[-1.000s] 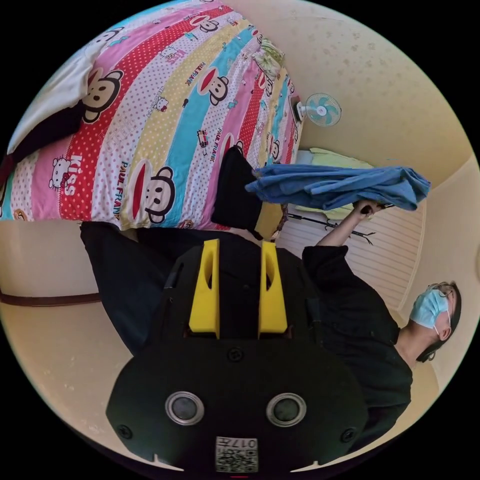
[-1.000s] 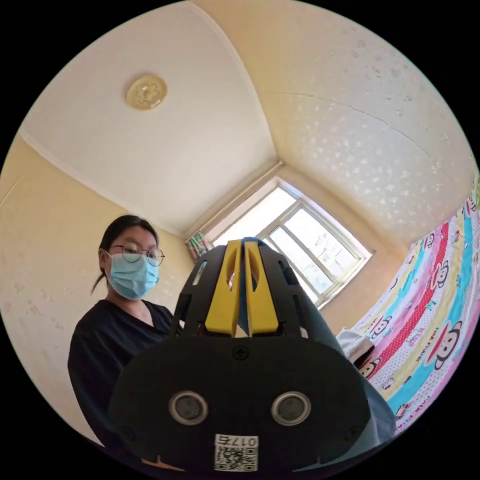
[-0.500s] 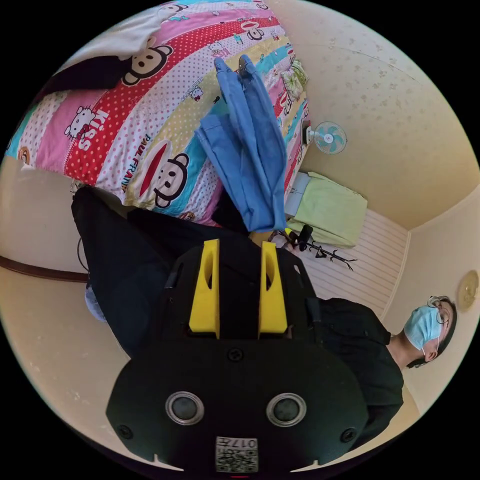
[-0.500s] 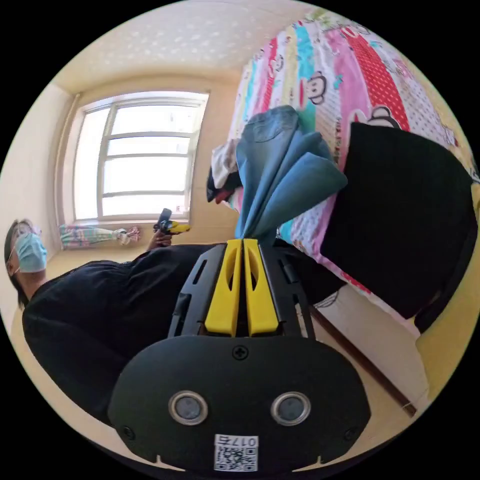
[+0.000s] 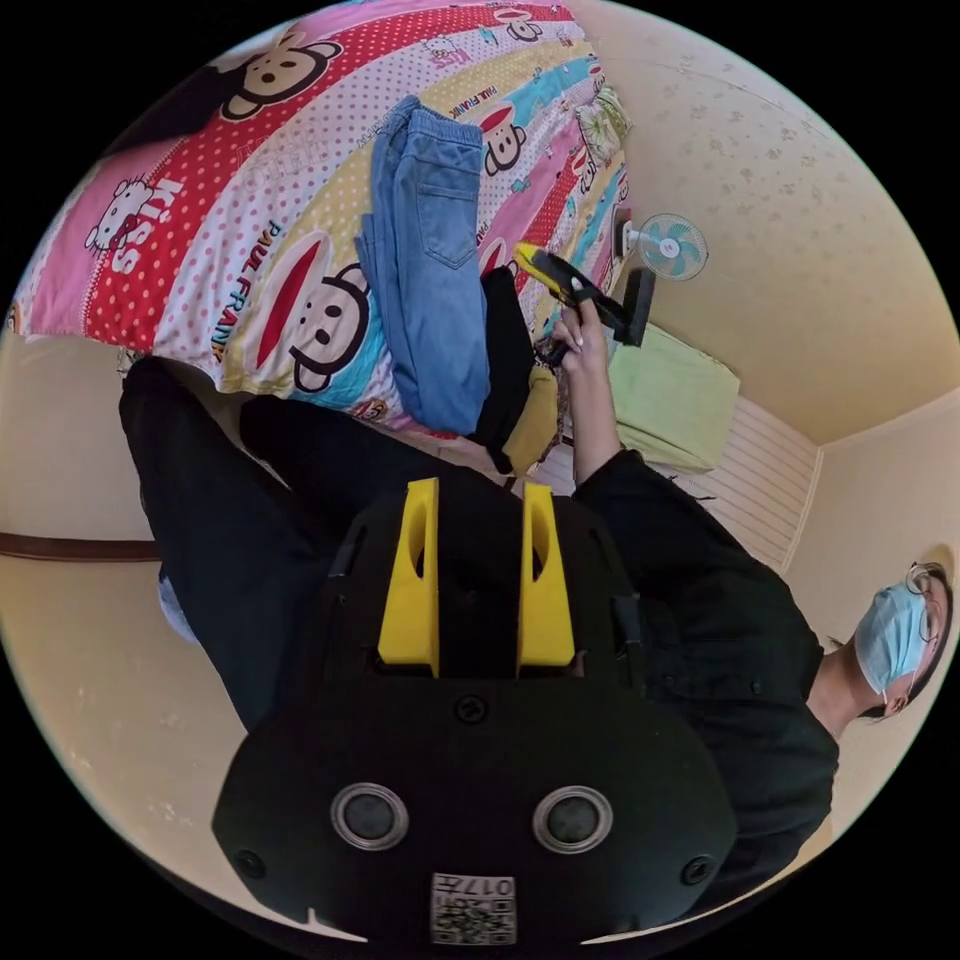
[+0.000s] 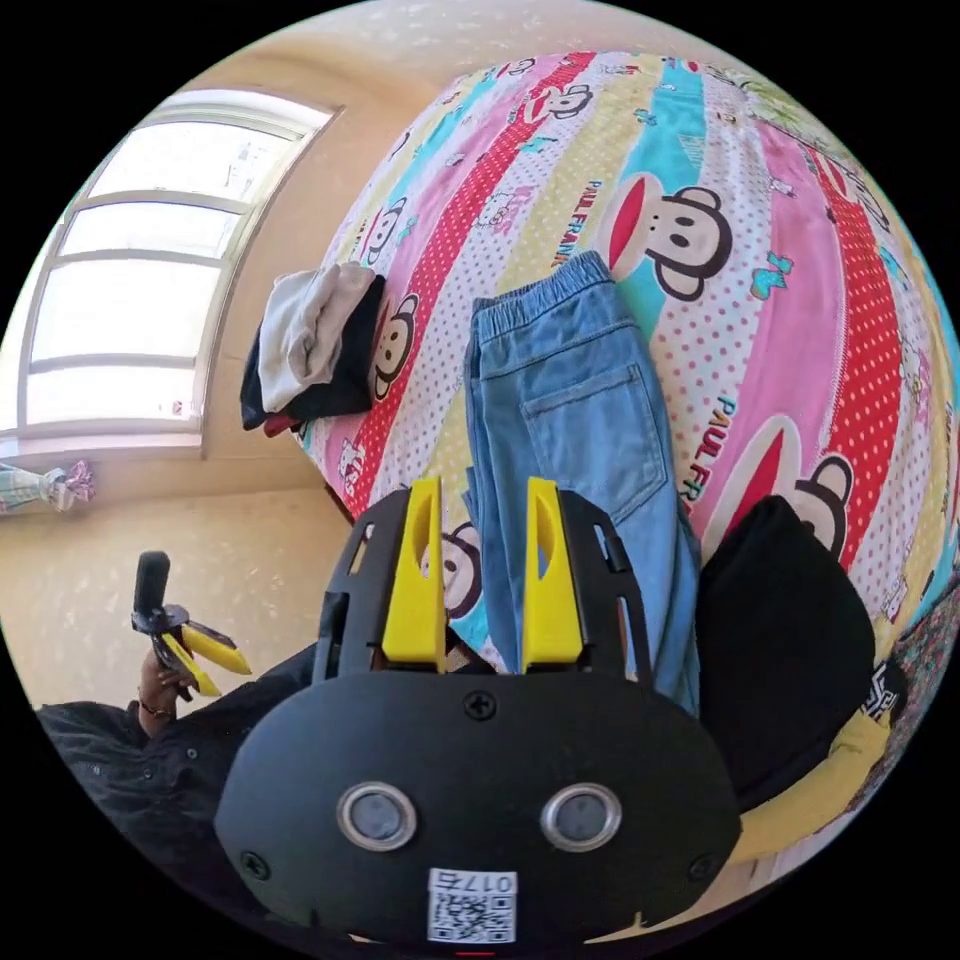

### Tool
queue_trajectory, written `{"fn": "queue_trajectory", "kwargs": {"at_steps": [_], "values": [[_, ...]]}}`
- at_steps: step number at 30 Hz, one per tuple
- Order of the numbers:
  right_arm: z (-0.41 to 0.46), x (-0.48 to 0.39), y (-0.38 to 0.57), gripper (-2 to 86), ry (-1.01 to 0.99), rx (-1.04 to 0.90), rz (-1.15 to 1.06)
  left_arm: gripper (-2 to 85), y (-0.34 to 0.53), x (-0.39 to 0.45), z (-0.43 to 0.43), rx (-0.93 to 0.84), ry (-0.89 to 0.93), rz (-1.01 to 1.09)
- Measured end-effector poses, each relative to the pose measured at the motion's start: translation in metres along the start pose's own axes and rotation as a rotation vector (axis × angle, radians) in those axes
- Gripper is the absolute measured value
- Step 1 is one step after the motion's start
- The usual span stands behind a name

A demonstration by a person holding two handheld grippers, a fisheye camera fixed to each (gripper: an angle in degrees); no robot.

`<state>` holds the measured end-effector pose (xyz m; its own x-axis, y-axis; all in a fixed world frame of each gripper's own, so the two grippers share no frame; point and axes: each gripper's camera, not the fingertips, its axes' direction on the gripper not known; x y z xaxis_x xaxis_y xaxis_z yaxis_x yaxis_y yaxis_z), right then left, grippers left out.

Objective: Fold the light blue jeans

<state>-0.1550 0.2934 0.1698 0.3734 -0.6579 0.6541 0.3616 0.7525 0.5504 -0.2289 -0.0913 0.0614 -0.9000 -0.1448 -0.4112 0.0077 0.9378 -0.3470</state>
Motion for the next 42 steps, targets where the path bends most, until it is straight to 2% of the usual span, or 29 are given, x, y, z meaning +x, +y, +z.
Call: {"fn": "queue_trajectory", "kwargs": {"at_steps": [7, 10, 11, 12, 16, 20, 24, 29, 31, 33, 34, 36, 39, 41, 42], "values": [[0.181, -0.055, -0.144, 13.8, 0.269, -0.005, 0.006, 12.4, 0.037, -0.044, -0.005, 0.027, -0.033, -0.045], [0.249, -0.049, -0.169, 7.7, 0.386, -0.083, 0.06, 12.4, 0.048, -0.076, -0.012, 0.043, -0.015, -0.081], [0.252, -0.052, -0.166, 3.4, 0.347, -0.04, 0.067, 12.4, 0.05, -0.088, -0.013, 0.046, -0.003, -0.091], [0.249, -0.055, -0.162, 3.0, 0.313, -0.002, 0.067, 12.4, 0.05, -0.098, -0.014, 0.047, 0.005, -0.096], [0.182, -0.109, -0.102, 1.2, 0.3, 0.264, -0.031, 12.4, 0.036, -0.101, -0.012, 0.011, -0.012, -0.027], [0.072, -0.189, -0.021, 0.8, 0.318, 0.473, -0.17, 13.7, 0.01, -0.063, -0.019, 0.002, -0.16, 0.143], [-0.018, -0.26, 0.052, 0.5, 0.243, 0.659, -0.285, 15.9, -0.004, -0.015, -0.036, 0.074, -0.271, 0.306], [-0.121, -0.382, 0.156, 0.5, 0.22, 0.903, -0.526, 22.0, 0.002, 0.035, -0.051, 0.182, -0.296, 0.524], [-0.148, -0.417, 0.191, 0.5, 0.22, 0.987, -0.611, 24.0, 0.01, 0.053, -0.062, 0.217, -0.217, 0.634], [-0.171, -0.447, 0.221, 0.4, 0.219, 1.053, -0.692, 24.3, 0.018, 0.067, -0.088, 0.264, 0.057, 0.749], [-0.183, -0.464, 0.24, 0.4, 0.224, 1.088, -0.74, 24.3, 0.017, 0.07, -0.093, 0.262, 0.139, 0.777], [-0.198, -0.486, 0.262, 0.4, 0.232, 1.137, -0.794, 25.0, 0.004, 0.094, -0.102, 0.194, 0.332, 0.86], [-0.215, -0.516, 0.291, 0.4, 0.247, 1.205, -0.858, 25.9, -0.008, 0.15, -0.092, 0.051, 0.455, 0.959], [-0.229, -0.531, 0.31, 0.5, 0.276, 1.248, -0.838, 18.4, 0.003, 0.189, -0.083, -0.07, 0.606, 1.049], [-0.234, -0.533, 0.316, 0.5, 0.279, 1.261, -0.827, 10.6, 0.022, 0.208, -0.091, -0.06, 0.725, 1.124]]}}
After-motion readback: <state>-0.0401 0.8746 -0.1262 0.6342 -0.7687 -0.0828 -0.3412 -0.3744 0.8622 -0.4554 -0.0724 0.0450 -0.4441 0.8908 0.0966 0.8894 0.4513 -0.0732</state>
